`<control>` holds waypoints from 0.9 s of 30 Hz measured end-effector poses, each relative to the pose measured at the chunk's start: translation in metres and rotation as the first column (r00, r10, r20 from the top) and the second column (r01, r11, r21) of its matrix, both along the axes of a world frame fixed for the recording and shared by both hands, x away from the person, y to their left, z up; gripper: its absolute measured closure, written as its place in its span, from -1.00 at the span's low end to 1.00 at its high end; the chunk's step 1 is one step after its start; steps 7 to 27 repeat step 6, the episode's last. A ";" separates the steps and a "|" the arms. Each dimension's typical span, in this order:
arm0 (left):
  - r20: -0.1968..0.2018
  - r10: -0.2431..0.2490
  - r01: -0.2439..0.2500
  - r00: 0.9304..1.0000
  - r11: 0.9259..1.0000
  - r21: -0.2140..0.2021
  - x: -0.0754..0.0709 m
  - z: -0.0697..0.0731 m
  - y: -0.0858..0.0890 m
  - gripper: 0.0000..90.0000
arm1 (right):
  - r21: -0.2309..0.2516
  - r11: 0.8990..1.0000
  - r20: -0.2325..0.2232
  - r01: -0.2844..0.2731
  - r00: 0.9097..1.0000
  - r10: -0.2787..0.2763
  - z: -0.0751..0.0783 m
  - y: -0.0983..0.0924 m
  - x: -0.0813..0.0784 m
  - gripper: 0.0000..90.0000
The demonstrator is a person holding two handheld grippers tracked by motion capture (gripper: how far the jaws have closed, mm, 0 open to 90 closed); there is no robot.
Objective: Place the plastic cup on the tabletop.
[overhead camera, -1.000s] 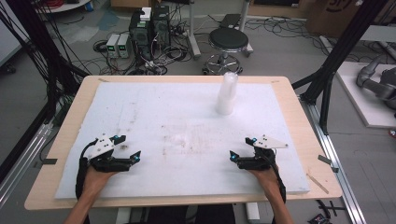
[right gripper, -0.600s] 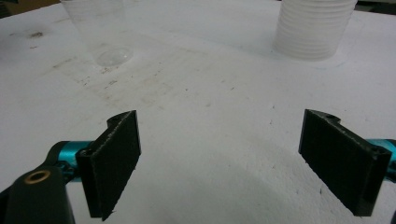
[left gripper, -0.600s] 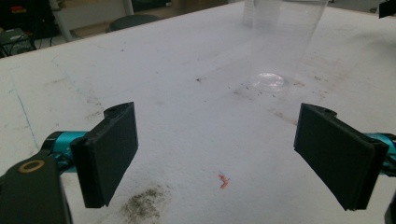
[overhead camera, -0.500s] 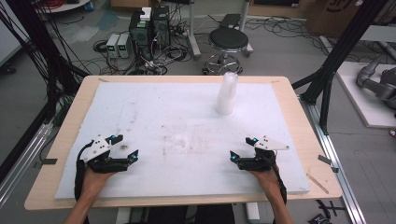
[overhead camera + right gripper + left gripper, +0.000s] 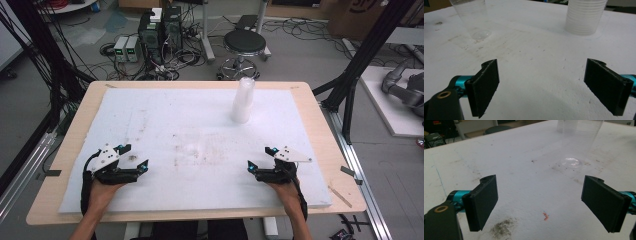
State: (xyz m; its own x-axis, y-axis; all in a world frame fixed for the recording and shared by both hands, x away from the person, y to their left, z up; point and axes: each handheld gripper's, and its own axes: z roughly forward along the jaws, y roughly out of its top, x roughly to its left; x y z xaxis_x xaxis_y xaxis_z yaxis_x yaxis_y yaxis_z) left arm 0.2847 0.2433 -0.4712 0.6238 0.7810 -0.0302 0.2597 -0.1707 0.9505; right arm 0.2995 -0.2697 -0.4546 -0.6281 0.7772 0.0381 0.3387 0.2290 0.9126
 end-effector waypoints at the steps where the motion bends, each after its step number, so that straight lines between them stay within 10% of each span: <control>1: -0.002 0.001 -0.001 1.000 1.000 -0.006 0.000 0.000 0.001 -0.69 | -0.001 1.000 0.004 0.000 1.000 0.000 0.000 0.000 0.000 -0.71; 27: -0.017 0.009 -0.010 1.000 1.000 -0.022 0.001 0.000 0.002 -0.69 | 0.003 1.000 -0.017 -0.002 1.000 0.002 0.000 0.000 0.002 -0.71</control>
